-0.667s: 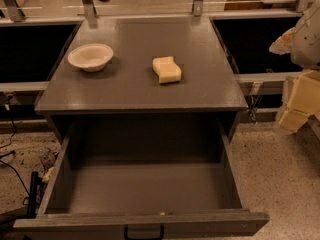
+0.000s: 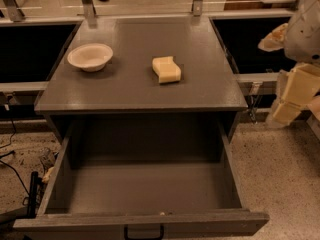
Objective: Place sponge into top drawer
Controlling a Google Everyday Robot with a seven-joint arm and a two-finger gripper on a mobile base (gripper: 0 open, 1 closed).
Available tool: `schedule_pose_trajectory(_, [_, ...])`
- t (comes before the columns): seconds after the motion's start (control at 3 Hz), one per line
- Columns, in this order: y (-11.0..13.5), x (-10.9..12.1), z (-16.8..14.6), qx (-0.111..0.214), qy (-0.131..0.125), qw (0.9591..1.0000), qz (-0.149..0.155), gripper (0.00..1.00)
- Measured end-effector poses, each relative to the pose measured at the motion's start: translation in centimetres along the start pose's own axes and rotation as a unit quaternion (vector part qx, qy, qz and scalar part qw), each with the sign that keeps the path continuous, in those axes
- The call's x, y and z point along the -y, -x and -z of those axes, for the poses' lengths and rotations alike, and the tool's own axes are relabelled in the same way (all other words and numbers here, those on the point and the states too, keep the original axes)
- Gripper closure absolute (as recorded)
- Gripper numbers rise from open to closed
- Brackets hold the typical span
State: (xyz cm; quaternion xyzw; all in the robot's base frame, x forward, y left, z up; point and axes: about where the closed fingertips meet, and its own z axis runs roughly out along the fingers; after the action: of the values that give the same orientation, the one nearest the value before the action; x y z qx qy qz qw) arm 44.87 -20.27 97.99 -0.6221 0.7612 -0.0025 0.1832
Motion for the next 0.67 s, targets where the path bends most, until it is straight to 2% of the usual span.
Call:
schedule_pose_trajectory(0.33, [3.9,2.2,-1.7,0.117,0.06,0.9889,0.069,0.0])
schedule_pose_trajectory(0.67, [5.6,3.3,-2.3,0.163,0.081,0.9782,0.1,0.0])
